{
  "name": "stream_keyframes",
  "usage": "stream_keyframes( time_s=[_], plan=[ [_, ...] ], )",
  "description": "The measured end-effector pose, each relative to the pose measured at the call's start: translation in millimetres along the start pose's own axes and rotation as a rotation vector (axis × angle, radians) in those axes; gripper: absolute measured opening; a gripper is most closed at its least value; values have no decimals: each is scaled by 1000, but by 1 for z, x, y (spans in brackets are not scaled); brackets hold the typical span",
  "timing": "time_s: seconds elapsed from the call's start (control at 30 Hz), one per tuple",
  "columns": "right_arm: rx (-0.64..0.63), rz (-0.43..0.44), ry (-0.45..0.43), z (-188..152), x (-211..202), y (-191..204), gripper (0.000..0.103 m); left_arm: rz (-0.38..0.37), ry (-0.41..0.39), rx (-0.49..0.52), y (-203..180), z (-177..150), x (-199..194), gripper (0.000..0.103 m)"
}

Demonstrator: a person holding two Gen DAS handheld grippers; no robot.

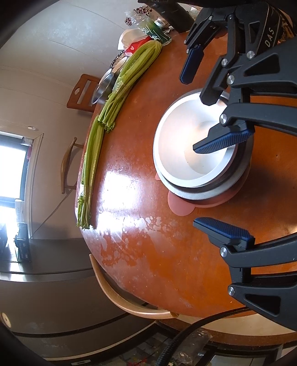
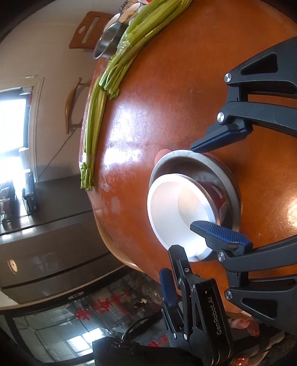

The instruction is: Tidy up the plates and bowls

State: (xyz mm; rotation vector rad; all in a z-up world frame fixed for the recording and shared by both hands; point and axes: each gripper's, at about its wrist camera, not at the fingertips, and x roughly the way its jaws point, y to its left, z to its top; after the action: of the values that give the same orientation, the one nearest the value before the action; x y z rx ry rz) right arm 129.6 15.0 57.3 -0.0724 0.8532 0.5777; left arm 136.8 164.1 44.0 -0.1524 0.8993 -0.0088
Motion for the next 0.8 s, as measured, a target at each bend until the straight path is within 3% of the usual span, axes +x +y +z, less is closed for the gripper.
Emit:
stream_keyframes(
  time_s=[0.4, 0.8],
  plan=[
    [-59, -80, -128, -46, -56, 13, 64, 80, -111, -7, -24, -45, -43, 59],
    [-33, -84, -62, -91, -52, 13, 64, 102, -99, -25, -44, -95, -43, 65]
  ],
)
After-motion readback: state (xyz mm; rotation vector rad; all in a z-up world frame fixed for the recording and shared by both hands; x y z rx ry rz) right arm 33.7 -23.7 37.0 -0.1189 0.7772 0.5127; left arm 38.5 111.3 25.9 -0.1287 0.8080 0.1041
